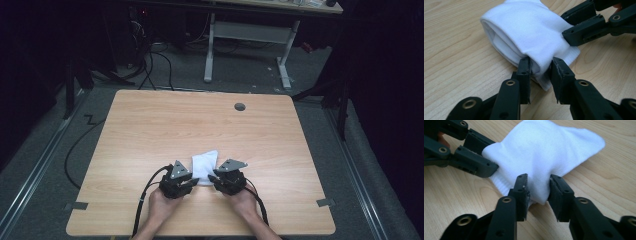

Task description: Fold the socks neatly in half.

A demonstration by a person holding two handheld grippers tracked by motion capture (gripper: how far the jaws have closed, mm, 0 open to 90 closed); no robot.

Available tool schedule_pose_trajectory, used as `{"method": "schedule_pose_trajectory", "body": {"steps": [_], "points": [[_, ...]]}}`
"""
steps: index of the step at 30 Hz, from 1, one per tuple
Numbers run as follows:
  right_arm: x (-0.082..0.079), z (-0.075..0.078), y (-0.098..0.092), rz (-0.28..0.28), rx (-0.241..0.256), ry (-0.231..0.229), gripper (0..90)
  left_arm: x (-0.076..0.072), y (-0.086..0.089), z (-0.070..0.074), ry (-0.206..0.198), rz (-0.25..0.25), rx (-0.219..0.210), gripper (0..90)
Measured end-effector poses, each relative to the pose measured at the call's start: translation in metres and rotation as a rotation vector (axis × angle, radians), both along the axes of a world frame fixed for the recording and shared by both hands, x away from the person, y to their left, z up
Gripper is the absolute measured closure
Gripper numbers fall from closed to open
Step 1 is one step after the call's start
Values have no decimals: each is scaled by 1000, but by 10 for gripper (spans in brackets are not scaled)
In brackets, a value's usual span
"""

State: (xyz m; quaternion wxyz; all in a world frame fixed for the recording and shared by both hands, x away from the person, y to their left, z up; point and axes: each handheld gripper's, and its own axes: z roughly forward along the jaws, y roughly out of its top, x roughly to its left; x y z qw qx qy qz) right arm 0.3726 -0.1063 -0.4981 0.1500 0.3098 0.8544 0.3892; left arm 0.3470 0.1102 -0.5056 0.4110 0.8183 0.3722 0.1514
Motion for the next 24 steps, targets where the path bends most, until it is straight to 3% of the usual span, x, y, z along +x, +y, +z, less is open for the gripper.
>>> {"method": "schedule_pose_trajectory", "body": {"steps": [6,12,24], "points": [[1,-3,-1,-21,-19,-1,655,7,1,-4,16,18,-30,707],[4,-4,-5,-47,-3,-4,651,12,-4,-3,10,28,-24,700],[7,-1,-11,-81,0,2,684,23,-12,0,36,20,2,679]]}}
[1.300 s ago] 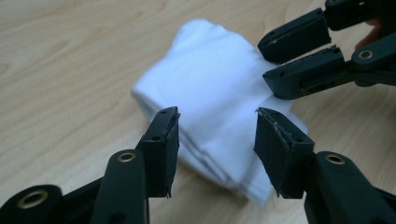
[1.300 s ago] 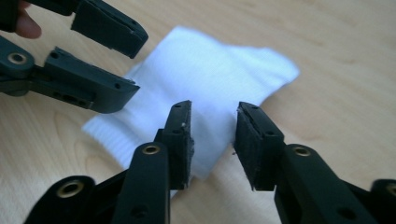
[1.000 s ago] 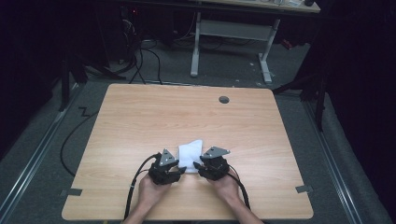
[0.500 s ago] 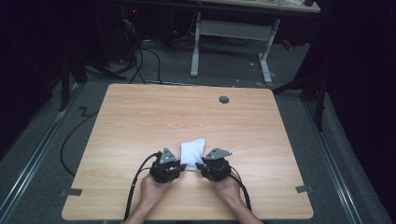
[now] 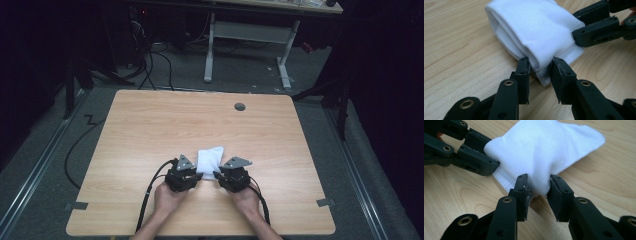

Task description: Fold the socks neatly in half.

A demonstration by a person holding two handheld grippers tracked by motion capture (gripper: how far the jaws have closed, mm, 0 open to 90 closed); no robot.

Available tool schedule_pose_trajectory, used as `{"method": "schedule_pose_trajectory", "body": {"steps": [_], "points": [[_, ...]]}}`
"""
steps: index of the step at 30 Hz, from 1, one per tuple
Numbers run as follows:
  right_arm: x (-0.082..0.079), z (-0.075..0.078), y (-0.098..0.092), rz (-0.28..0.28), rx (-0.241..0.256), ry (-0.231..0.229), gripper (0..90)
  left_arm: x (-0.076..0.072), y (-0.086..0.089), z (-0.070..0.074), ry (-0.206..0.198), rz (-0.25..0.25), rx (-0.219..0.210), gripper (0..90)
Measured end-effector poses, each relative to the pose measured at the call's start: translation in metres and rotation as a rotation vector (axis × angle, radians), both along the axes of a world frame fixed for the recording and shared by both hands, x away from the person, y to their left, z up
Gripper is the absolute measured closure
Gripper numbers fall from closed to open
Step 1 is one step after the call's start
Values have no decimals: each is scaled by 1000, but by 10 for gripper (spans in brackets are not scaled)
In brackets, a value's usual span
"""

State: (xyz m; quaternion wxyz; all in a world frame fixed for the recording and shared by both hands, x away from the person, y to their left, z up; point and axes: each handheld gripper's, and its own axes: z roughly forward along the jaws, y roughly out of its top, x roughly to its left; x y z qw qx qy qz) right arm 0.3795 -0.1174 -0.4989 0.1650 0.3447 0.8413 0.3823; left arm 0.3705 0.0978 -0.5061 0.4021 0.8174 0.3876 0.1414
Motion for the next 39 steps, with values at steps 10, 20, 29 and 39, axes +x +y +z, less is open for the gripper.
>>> {"method": "schedule_pose_trajectory", "body": {"steps": [10,20,29,39], "points": [[3,-1,-6,-25,16,5,686,7,-3,0,10,1,-4,689],[9,0,-14,-40,46,32,751,17,-8,0,14,8,-15,696],[21,-5,-21,-85,94,45,728,25,-12,0,32,18,-36,693],[20,-3,-17,-85,49,-11,674,26,-12,0,30,8,-59,609]]}}
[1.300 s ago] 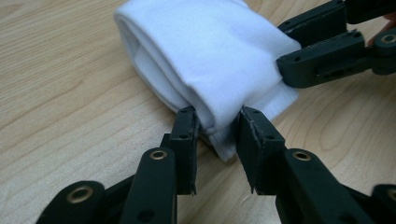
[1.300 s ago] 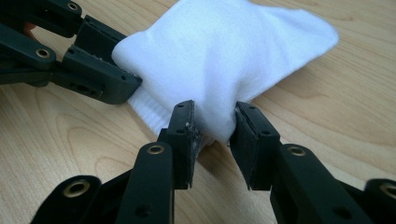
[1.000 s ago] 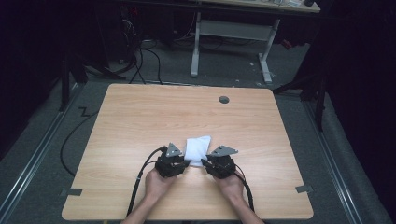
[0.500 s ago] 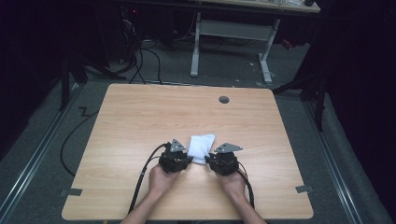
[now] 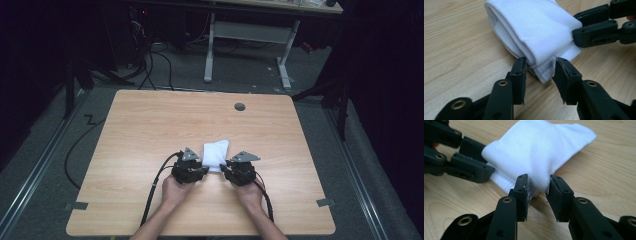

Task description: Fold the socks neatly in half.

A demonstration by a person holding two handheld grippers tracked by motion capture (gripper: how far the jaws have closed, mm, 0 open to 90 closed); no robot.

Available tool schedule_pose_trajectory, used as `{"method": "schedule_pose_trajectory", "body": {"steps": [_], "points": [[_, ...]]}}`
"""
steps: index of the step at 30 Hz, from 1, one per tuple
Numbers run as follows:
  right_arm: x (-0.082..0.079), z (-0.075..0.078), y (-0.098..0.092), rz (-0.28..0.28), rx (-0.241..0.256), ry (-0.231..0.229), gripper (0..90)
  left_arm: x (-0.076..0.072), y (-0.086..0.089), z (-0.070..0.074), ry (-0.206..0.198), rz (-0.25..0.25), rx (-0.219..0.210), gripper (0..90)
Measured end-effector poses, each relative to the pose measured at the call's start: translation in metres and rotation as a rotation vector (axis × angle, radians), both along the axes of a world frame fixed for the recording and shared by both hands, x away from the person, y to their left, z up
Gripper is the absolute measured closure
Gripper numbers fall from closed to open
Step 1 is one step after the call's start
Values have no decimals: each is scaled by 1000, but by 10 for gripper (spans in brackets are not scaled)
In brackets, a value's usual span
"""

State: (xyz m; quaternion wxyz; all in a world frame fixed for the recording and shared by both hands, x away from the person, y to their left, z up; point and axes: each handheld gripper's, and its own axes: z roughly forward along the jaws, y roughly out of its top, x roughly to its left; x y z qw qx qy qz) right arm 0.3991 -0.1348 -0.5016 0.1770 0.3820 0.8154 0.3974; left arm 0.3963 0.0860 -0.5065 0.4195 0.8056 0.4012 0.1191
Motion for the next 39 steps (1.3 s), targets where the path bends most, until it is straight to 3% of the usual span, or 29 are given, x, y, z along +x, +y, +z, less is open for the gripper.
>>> {"method": "schedule_pose_trajectory", "body": {"steps": [2,6,14,20,27,39], "points": [[3,4,3,15,-58,-18,668,-1,4,3,-3,6,-4,578],[6,12,-3,19,-51,-9,647,-4,11,11,-27,25,-43,508],[1,13,-8,15,-18,-8,626,-10,24,20,-67,56,-51,439],[0,19,-15,1,16,-23,612,-16,35,26,-105,79,-3,425],[-1,24,-21,-12,45,-23,612,-15,54,31,-104,109,-70,412],[-4,31,-35,-38,80,-35,598,-19,64,36,-102,113,-96,390]]}}
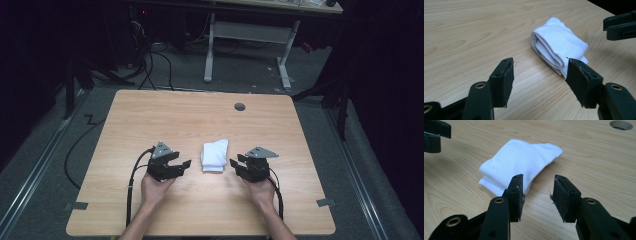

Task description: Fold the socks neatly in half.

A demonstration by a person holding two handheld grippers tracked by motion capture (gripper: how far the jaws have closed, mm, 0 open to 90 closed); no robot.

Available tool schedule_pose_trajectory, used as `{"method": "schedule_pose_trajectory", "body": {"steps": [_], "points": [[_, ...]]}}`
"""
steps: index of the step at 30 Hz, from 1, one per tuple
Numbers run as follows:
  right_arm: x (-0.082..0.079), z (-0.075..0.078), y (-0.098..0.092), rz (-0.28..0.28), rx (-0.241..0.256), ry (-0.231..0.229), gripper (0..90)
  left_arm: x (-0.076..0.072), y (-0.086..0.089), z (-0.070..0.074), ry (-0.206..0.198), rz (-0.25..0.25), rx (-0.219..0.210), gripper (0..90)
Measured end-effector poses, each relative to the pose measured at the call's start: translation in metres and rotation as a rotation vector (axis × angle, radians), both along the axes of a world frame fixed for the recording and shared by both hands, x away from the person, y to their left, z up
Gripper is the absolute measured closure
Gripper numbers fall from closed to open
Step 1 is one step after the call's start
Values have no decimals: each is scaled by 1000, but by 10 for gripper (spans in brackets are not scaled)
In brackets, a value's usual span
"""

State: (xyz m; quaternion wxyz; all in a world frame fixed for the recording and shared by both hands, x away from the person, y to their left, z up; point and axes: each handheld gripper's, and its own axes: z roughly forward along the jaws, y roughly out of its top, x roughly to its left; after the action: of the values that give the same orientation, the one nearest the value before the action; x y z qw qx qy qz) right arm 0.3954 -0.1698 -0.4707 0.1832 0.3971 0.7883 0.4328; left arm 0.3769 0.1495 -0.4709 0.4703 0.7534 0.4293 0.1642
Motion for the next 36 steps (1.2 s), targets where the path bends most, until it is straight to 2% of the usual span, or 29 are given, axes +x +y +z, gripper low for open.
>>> {"method": "schedule_pose_trajectory", "body": {"steps": [6,18,25,36], "points": [[-2,2,-7,-11,16,-13,598,-5,3,4,-10,8,9,375],[-8,7,-24,-40,47,-25,597,-9,14,8,-15,19,-8,370],[-9,7,-35,-51,53,-22,599,-13,20,10,-21,34,12,371],[-13,9,-46,-68,59,-31,599,-18,32,9,-17,36,-28,371]]}}
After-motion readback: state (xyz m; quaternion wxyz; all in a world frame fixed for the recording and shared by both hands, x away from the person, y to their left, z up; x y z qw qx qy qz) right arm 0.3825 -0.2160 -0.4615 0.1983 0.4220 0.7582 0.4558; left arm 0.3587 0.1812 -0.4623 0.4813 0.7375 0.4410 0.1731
